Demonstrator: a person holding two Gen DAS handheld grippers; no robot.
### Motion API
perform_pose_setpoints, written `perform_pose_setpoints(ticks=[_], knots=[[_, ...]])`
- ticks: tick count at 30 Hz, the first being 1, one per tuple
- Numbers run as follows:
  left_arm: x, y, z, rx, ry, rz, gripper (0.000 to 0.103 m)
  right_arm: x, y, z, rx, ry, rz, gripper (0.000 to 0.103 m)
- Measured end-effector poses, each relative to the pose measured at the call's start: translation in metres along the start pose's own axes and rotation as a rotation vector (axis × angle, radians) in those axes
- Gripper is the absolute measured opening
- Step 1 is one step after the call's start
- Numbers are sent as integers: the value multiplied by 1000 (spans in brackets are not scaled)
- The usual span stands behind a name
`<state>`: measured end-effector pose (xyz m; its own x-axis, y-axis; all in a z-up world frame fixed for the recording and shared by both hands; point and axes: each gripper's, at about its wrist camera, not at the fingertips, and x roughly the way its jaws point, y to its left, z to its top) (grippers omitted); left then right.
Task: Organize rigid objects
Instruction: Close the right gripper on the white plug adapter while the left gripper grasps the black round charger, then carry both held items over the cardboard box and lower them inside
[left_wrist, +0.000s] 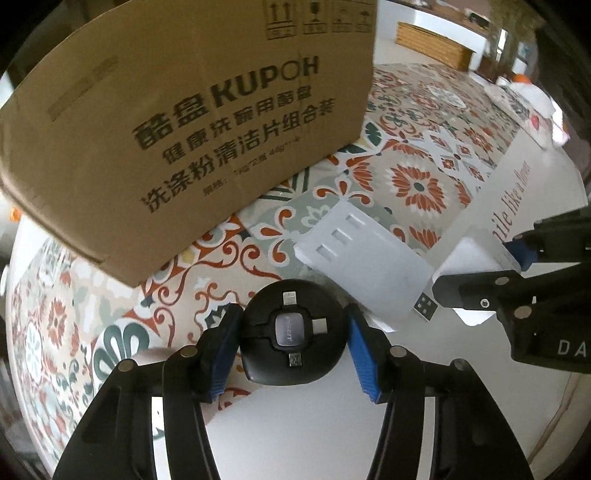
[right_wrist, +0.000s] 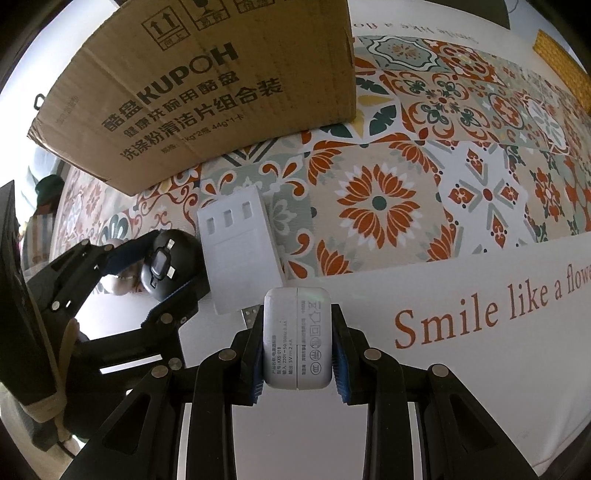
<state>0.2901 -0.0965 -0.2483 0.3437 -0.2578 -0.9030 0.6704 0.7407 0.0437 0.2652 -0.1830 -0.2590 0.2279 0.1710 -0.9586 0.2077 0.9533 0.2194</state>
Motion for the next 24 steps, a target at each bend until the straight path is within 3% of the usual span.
perform_pose_setpoints(ticks=[12,24], knots=[[-29,6,-3,-194,-35,17,55,-19,-14,-6,-23,-41,17,30],[-87,21,-3,-358,-137,75,55,-72,-5,-7,-106,-162,73,30]])
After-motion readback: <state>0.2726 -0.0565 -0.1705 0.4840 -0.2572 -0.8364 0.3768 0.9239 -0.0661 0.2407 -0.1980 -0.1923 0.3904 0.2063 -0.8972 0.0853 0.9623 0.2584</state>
